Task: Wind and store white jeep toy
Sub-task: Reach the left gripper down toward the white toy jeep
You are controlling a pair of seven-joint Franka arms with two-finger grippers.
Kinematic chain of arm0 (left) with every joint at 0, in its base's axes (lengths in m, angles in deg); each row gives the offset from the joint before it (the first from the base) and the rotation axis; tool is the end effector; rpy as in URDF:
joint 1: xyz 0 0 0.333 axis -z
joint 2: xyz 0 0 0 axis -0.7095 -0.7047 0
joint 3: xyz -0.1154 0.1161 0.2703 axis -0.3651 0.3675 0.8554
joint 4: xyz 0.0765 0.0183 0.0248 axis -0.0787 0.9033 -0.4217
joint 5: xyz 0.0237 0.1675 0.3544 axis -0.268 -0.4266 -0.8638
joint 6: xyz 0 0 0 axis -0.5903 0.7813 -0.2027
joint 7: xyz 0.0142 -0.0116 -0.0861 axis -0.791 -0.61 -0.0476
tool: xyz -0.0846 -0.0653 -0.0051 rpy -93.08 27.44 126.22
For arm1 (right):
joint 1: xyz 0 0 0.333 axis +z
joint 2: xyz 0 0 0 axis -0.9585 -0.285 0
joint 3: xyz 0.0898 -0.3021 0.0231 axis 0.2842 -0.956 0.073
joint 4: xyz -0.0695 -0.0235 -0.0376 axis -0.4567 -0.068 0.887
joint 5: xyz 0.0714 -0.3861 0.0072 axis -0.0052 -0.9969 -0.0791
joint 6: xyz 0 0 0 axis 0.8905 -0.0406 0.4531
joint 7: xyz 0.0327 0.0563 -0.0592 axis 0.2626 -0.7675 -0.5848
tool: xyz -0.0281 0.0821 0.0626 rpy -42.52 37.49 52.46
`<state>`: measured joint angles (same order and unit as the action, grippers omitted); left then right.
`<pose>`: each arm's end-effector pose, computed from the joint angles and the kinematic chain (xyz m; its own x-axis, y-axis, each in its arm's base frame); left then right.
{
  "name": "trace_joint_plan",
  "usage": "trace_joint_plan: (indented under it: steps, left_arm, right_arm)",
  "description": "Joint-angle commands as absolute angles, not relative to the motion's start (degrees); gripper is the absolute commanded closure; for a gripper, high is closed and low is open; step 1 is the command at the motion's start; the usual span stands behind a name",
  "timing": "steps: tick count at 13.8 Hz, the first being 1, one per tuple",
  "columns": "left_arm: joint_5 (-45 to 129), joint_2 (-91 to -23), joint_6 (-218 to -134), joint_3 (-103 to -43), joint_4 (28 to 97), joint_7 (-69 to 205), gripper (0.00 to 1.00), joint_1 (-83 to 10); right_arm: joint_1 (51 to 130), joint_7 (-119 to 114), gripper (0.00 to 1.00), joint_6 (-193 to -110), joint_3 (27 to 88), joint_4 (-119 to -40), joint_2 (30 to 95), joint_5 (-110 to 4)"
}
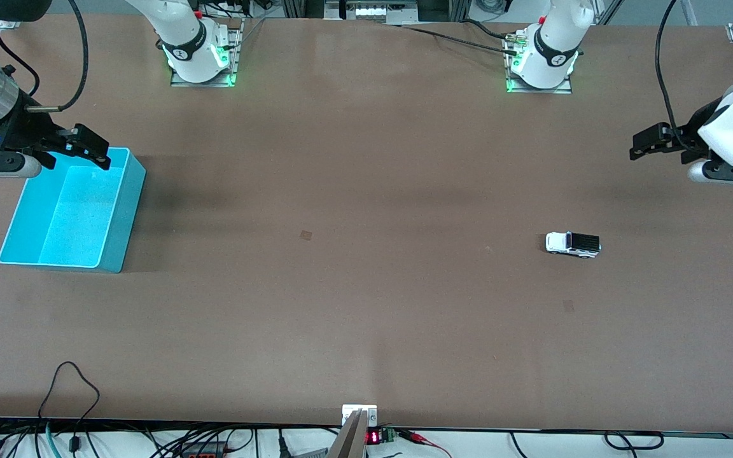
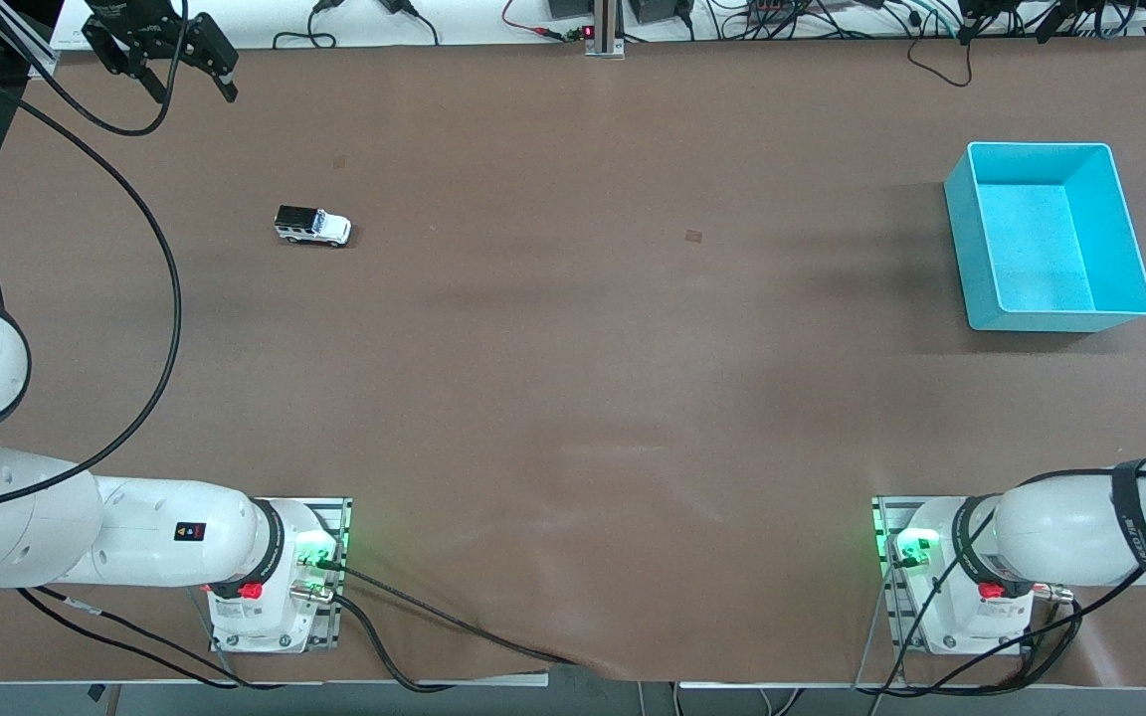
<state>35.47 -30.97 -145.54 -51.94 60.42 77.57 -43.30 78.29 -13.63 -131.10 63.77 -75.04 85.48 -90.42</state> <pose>0.5388 0.0016 0.5611 0.9814 -0.0494 -0.1853 -0.0404 -0.9978 0.0521 0.5601 0.0561 0.5961 0.9999 -0.0059 0.0158 -0.0060 -1.0000 0.0075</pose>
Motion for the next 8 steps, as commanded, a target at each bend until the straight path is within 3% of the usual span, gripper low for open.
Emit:
trace_joint_plan:
  steps: [1,3,8]
  left_arm:
    - [35.39,-31.99,-140.17,-52.47,58.82,78.37,0.0,-42.83]
    - [34.69,-32.08,-136.47,-52.65,58.73,81.77,0.0,-42.56]
    - [34.6,-35.5,-138.82,-52.56,60.05,104.24,0.0,-43.61]
  right_arm:
    - [78.28,-13.75,0.0,-130.74,63.94,-76.22,86.87,-90.77]
    - [78.28,-13.66,0.0,-130.74,63.94,-76.22,86.87,-90.77]
    - [78.28,-13.66,0.0,-130.65,63.94,-76.22,86.87,-90.77]
